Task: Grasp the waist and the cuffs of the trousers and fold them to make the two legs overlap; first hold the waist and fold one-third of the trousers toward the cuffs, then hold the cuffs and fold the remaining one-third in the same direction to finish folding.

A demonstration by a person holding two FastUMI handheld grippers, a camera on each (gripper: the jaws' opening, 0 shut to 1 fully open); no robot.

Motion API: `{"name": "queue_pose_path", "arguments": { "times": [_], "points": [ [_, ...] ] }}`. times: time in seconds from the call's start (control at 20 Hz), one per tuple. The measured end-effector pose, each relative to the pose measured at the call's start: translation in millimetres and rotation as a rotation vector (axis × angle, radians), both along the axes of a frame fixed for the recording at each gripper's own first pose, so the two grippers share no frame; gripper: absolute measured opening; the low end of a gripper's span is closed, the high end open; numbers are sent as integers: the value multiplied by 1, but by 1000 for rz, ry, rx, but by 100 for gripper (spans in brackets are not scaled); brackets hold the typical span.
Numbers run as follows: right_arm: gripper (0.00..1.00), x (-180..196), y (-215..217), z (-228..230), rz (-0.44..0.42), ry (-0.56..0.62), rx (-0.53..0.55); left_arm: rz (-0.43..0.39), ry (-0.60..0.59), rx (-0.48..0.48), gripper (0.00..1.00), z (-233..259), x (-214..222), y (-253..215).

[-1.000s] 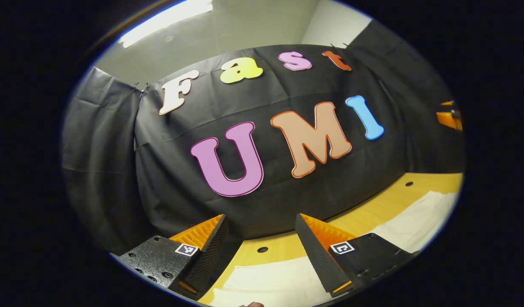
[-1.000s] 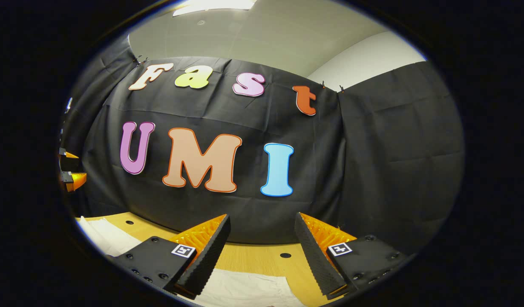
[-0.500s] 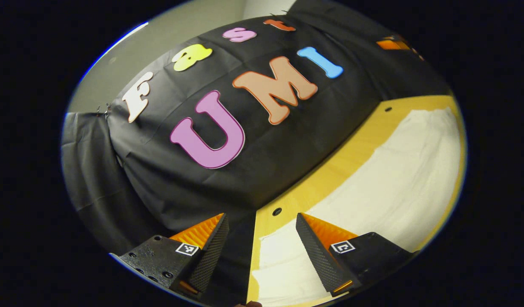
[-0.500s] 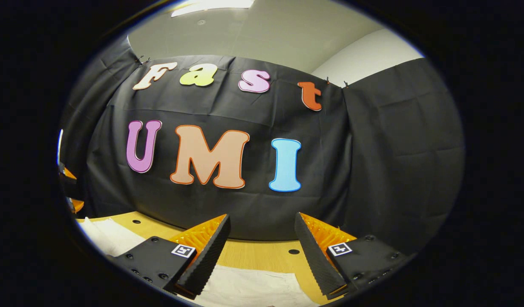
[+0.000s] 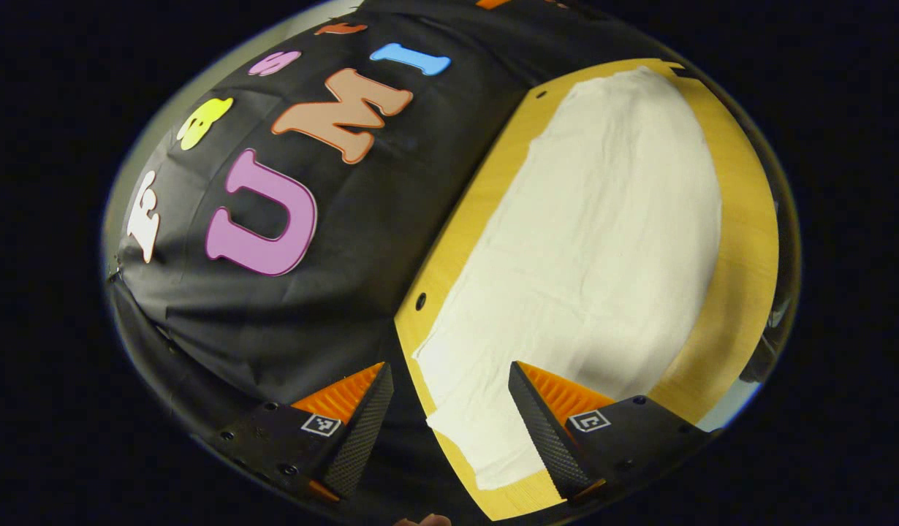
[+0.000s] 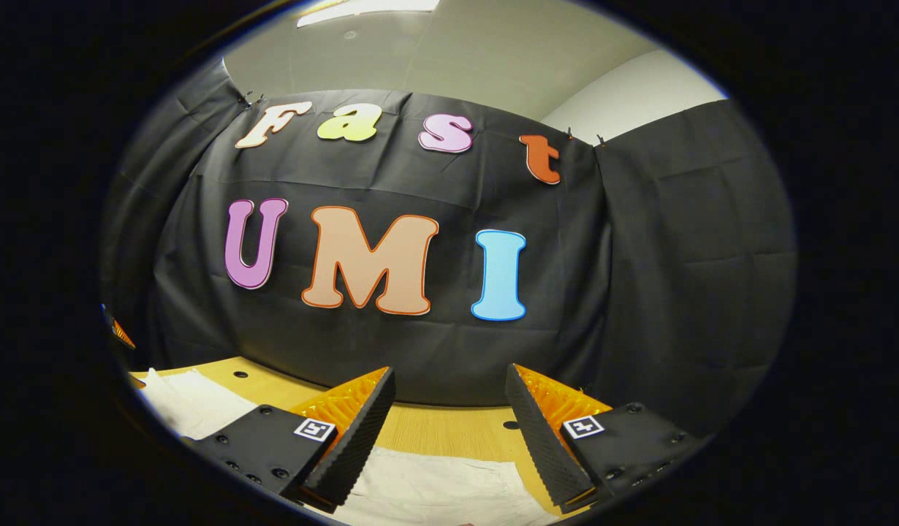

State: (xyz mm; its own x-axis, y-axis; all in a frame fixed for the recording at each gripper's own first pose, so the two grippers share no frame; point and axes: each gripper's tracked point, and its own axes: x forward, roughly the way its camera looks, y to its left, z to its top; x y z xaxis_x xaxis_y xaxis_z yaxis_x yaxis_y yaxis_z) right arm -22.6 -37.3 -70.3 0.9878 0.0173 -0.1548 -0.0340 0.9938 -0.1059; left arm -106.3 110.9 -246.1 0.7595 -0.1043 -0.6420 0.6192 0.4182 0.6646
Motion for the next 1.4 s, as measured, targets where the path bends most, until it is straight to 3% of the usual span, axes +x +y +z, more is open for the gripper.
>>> {"name": "queue_pose_path", "arguments": {
  "times": [0.25,0.55,0.75,0.9,1.1,1.2,1.35,1.4],
  "points": [
    [97,-3,-4,-4,-15,6,-24,-112,175,125,97,-49,-51,21],
    [97,-5,-7,-13,-37,23,-15,-156,306,186,97,-76,-80,38],
    [97,-6,-5,-14,-33,24,-31,-206,359,225,97,-90,-86,38],
    [97,-10,-8,-18,-40,26,-45,-240,358,246,92,-96,-76,35],
    [97,-15,-12,-28,-49,58,-44,-235,353,251,89,-101,-61,35],
    [97,-15,-14,-28,-48,60,-51,-226,368,250,81,-108,-59,36],
    [97,-13,-13,-28,-40,62,-75,-229,364,278,49,-112,-55,35],
    [97,-14,-15,-29,-35,64,-88,-224,373,274,45,-114,-58,36]
  ]
}}
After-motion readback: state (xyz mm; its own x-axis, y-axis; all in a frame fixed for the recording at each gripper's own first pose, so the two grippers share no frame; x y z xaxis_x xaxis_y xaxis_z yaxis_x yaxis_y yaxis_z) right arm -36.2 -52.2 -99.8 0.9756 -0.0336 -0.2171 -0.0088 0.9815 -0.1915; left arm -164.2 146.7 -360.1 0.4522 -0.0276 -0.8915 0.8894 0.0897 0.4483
